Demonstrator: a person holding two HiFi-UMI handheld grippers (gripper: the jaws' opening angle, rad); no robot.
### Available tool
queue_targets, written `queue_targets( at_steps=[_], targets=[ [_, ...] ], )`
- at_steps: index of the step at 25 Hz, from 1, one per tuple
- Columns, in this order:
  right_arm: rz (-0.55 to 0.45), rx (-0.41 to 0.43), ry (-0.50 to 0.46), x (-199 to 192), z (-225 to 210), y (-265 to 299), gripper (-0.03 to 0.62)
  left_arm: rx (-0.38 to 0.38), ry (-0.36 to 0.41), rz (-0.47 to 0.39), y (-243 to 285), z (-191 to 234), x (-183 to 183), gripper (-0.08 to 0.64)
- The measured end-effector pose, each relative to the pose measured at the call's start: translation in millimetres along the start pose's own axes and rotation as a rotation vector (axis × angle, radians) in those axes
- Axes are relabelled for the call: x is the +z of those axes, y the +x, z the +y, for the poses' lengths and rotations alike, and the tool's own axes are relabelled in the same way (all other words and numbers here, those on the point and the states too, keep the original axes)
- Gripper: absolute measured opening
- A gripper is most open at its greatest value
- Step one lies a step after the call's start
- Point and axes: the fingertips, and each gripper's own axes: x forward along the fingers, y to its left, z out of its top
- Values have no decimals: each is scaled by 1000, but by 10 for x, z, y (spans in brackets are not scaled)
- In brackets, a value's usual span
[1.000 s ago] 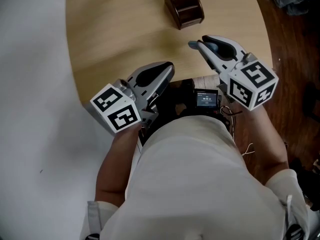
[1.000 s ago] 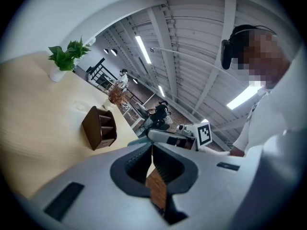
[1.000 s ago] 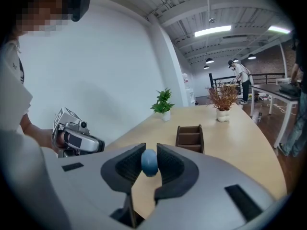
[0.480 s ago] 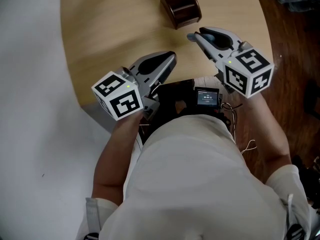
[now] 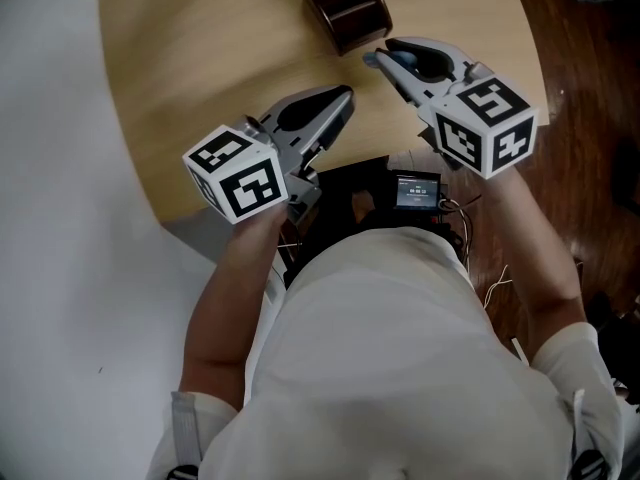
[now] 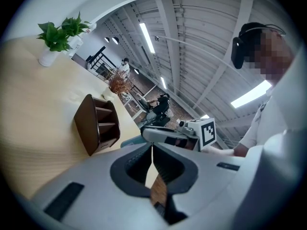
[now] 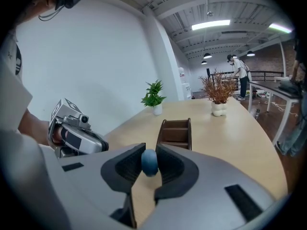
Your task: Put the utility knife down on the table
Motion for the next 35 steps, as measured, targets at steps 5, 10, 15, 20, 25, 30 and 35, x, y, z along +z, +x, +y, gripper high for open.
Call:
queue_targets(
  at_steps=[5, 10, 15, 20, 25, 30, 35],
  targets=[
    [-10, -9, -2, 27, -10, 13, 74, -10, 12, 15, 52, 8, 8, 5],
    [-39, -21, -43, 111, 35, -10, 74, -9, 40, 5, 37, -14, 31, 5],
    [-40, -36, -74, 174, 4, 49, 74, -13, 45, 3, 57, 26, 76, 5],
    [-1, -56, -69, 82, -227, 321, 74, -32, 1, 35, 237, 297, 44, 5],
    [-3, -19, -76, 59, -236, 437, 74, 19, -5, 44, 251, 338, 43, 5],
    [-98, 47, -160, 260, 91, 307, 74, 120, 84, -15, -35, 54, 79, 5],
    [-57, 24, -272, 188, 69, 442, 74, 128, 71, -18, -47, 63, 71, 5]
  ],
)
